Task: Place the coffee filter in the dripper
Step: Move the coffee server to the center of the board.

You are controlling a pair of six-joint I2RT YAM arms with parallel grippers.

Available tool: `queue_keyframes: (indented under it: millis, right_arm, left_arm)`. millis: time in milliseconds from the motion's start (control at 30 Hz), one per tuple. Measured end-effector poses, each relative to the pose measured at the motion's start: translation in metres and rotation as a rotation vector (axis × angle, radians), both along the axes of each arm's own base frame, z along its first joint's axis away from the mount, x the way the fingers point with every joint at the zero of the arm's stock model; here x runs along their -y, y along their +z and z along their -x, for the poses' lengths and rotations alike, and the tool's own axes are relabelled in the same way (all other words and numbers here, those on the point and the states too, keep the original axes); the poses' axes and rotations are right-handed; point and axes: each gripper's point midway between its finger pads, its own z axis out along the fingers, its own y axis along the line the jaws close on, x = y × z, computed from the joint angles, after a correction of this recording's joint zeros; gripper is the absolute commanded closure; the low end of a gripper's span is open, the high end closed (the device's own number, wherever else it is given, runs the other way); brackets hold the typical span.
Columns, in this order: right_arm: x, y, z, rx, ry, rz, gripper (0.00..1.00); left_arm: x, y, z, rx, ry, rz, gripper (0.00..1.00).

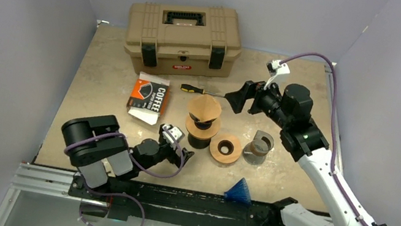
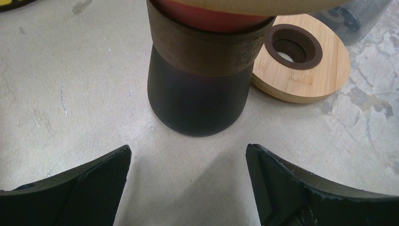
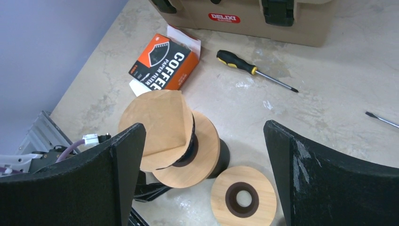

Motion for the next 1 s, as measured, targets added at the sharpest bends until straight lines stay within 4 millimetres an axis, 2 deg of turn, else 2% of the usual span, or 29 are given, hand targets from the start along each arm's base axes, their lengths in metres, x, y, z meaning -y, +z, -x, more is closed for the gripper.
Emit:
queue_keyframes:
  millis: [267,533,1000]
  right_arm:
    - [0.01,0.0,0.001,0.007,-0.043,0.023,0.01]
    - [0.011,0.002,0.0,0.011,-0.049,0.024,0.01]
    - [0.011,0.006,0.0,0.02,-0.048,0.027,0.01]
  left_arm:
    - [0.006,-0.009,-0.01,0.049,0.02,-0.021,0.12]
    - [0.007,-0.02,-0.021,0.08,0.07,-0.064,0.18]
    - [0.016,-0.017,-0.043,0.106,0.167,-0.042,0.18]
